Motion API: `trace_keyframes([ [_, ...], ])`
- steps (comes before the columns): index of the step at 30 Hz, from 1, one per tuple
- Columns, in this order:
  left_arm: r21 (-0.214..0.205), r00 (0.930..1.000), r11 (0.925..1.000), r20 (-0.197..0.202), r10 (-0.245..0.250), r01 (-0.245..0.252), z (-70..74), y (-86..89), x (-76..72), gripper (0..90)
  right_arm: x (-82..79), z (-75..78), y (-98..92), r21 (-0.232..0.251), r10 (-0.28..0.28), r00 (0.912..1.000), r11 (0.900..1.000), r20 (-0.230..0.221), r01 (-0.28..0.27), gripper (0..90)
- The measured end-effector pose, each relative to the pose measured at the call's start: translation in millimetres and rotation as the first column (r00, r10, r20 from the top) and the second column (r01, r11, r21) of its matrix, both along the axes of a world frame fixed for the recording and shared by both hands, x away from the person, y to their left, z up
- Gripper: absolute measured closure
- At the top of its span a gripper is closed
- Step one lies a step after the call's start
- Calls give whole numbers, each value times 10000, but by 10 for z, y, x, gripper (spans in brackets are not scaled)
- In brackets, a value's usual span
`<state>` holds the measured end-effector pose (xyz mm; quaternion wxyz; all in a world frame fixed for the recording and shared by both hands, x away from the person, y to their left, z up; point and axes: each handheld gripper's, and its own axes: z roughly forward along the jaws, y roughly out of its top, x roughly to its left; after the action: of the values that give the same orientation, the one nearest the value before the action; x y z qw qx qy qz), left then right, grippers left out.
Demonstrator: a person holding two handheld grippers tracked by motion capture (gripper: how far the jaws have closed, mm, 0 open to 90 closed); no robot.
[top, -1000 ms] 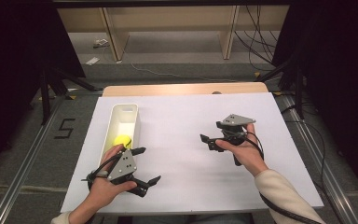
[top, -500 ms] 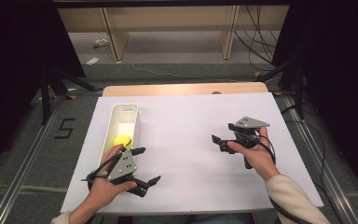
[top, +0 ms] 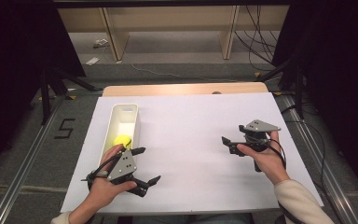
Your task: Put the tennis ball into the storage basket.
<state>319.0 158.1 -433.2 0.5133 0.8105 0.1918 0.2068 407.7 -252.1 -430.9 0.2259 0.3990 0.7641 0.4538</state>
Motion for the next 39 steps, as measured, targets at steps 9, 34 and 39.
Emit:
trace_keyframes([
  [9,-12,10000,10000,-2,54,-54,3,9,4,0,-89,-20,-100,-93,-112,9999,9999,10,112,155],
  [34,11,10000,10000,-36,72,-72,-6,11,2,0,-286,-34,-291,-114,-268,9996,9996,8,268,155],
  [39,18,9999,10000,-86,58,-58,-13,9,2,0,-307,-52,-314,-114,-230,9997,9997,-21,229,155],
])
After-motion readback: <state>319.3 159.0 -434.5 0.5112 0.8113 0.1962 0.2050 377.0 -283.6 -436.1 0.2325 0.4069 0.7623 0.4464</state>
